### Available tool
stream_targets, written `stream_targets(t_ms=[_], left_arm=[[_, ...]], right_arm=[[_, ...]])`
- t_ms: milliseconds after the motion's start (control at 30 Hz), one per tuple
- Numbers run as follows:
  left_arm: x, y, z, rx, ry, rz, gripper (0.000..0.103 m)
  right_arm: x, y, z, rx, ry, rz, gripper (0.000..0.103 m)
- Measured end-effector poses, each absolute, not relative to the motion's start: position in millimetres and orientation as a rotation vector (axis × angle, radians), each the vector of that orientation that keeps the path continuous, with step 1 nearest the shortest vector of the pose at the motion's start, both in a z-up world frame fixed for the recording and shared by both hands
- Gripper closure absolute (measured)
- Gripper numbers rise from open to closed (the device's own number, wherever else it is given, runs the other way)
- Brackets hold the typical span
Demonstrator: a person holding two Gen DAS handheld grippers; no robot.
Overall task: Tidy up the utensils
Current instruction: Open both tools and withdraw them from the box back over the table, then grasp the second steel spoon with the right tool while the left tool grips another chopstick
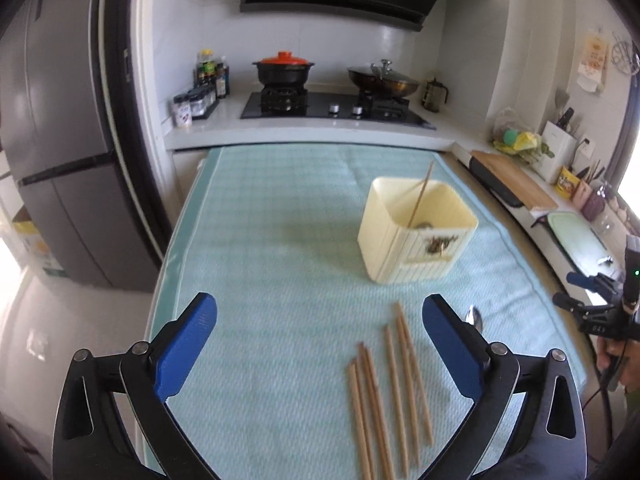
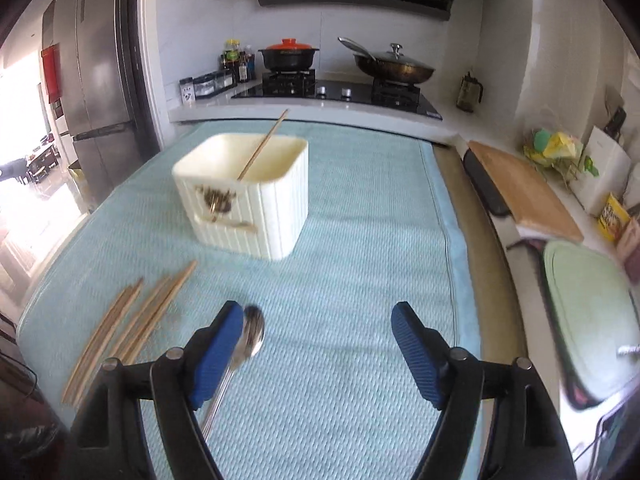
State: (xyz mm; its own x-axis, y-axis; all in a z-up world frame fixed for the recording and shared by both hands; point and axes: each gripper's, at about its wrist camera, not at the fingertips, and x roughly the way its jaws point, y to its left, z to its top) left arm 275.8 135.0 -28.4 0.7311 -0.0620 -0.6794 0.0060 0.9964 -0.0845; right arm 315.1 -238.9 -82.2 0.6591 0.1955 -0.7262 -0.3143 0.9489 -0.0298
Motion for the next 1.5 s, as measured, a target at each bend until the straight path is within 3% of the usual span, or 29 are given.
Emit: stream_targets(t_ms=[133,300,567,633,700,800,1067,1500], left_arm=[[244.5,130.8,-66.1,-0.044,0.806,0.078,0.0],[211.9,119.3,-83.0,-0.125,0.714,0.083,0.001],[199.8,100.4,-103.4,-0.152,0.67,0.118,0.001],[199.5,100.9,-110.9,-0.175,0.688,0.108,0.001],[198.2,104.6,-116.6,-0.217,0.704,0.081,0.001],[190.1,112.6,-121.9,-0.277,0.694,0.085,0.001],[189.5,116.7,-145.0,-0.216,0.777,0.085,0.001],[225.0,112.4,-177.9,-0.159,0.87,0.045,0.001]], right_arm=[[270.1,-254.0,-111.5,-0.124,0.822,0.225,0.025],[236.9,-266.2,-133.1,-0.031,0.841,0.142,0.025],[202.0,-247.2,-124.7,-0.132,0.626,0.144,0.025],[199.3,-243.2,-114.5,-0.139,0.56,0.158,0.021],[199.8,-241.2,-109.4,-0.133,0.531,0.176,0.008],[206.0,-241.3,-116.1,-0.094,0.575,0.22,0.0],[214.1,-227.2,-145.8,-0.062,0.74,0.24,0.0],[210.8,-217.2,-157.1,-0.07,0.752,0.196,0.0]])
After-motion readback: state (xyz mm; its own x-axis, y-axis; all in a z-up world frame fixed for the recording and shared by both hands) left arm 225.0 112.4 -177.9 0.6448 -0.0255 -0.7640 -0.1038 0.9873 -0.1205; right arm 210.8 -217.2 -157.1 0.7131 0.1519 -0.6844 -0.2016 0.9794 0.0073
